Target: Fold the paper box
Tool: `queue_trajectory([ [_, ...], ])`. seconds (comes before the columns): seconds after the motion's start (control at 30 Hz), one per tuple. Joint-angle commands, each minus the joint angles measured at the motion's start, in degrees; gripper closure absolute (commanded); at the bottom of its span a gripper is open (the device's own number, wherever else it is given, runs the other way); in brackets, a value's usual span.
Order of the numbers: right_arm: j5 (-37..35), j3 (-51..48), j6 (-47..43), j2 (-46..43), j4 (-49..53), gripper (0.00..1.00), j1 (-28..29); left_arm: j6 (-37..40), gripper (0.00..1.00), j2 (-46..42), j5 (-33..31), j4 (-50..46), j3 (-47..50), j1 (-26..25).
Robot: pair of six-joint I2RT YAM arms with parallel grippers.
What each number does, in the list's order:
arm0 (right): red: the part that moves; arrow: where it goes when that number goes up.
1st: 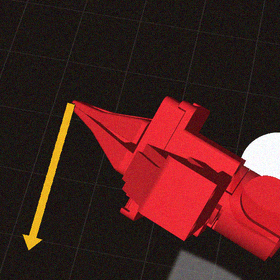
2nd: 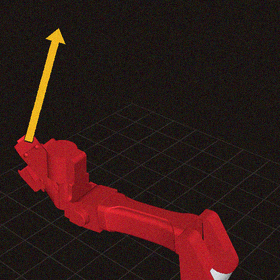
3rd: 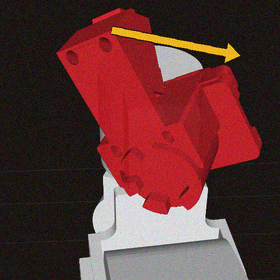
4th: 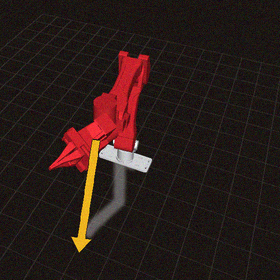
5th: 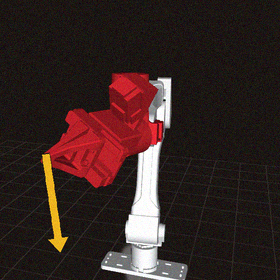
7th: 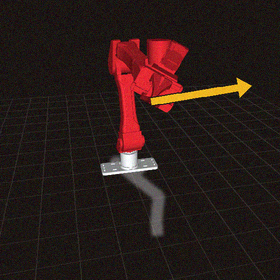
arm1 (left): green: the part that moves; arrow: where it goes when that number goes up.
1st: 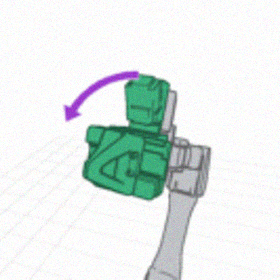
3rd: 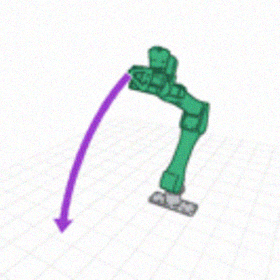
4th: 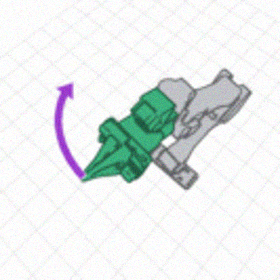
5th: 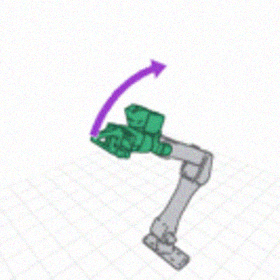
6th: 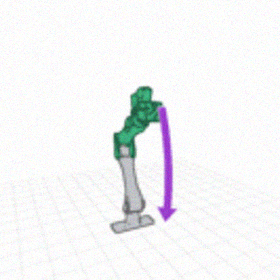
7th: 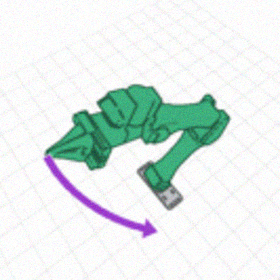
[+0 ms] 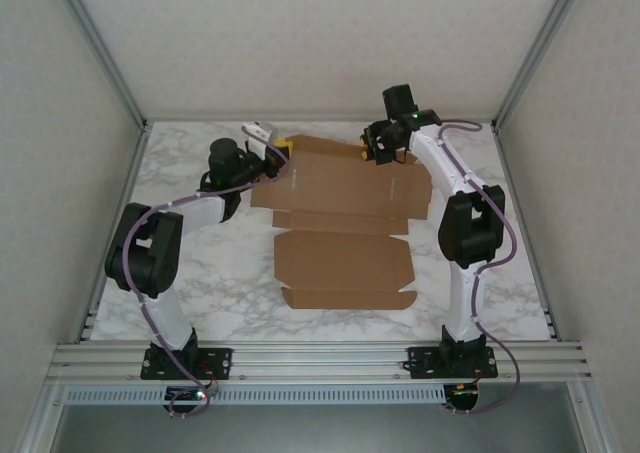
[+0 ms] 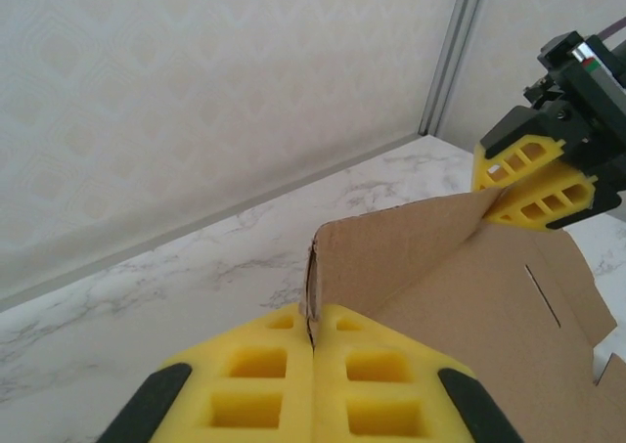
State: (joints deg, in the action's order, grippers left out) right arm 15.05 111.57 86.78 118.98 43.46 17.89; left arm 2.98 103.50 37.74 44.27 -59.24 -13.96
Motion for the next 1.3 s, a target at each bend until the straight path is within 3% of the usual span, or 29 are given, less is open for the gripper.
queue_trajectory([
  [0.0,-0.5,-3.1,0.6,-4.4,-2.3,0.87,0.4,0.8,0.85,-2.7,-1.3,-3.5,-2.4,-0.5],
  [0.1,-2.7,-6.7,1.7,-7.5,-5.5,0.88,0.3,2.8,0.64,-4.1,-0.3,-12.4,-5.7,-0.4],
  [0.2,-5.7,-11.6,3.3,-11.6,-9.1,0.9,0.4,1.5,0.58,-7.5,-1.1,-13.0,-4.6,0.1],
  [0.43,-12.0,-21.6,2.4,-17.9,-18.6,0.94,0.8,-5.0,0.58,-12.4,0.8,-16.3,-4.8,0.8],
  [0.63,-21.1,-38.2,-3.9,-25.0,-41.8,0.88,2.9,-19.7,0.6,-16.1,-11.1,-17.0,-4.2,0.2],
  [0.8,-15.2,-49.0,-7.4,-25.7,-64.7,0.91,2.8,-28.9,0.59,-16.2,-15.8,-24.1,-5.7,-2.9],
  [0.9,-15.3,-55.3,-6.8,-25.8,-76.0,0.96,2.9,-32.1,0.59,-13.9,-17.1,-36.0,-10.4,-5.2],
  [1.03,-17.1,-61.9,-7.0,-26.7,-85.5,1.0,3.2,-37.9,0.57,-12.6,-14.6,-39.8,-11.4,-7.1],
  [1.13,-17.6,-65.3,-9.0,-27.3,-89.3,1.0,3.4,-41.3,0.56,-13.6,-18.6,-41.2,-10.4,-10.4],
  [1.27,-16.7,-66.6,-10.0,-28.6,-84.9,1.0,3.2,-47.3,0.55,-12.9,-19.2,-42.3,-9.3,-13.9],
])
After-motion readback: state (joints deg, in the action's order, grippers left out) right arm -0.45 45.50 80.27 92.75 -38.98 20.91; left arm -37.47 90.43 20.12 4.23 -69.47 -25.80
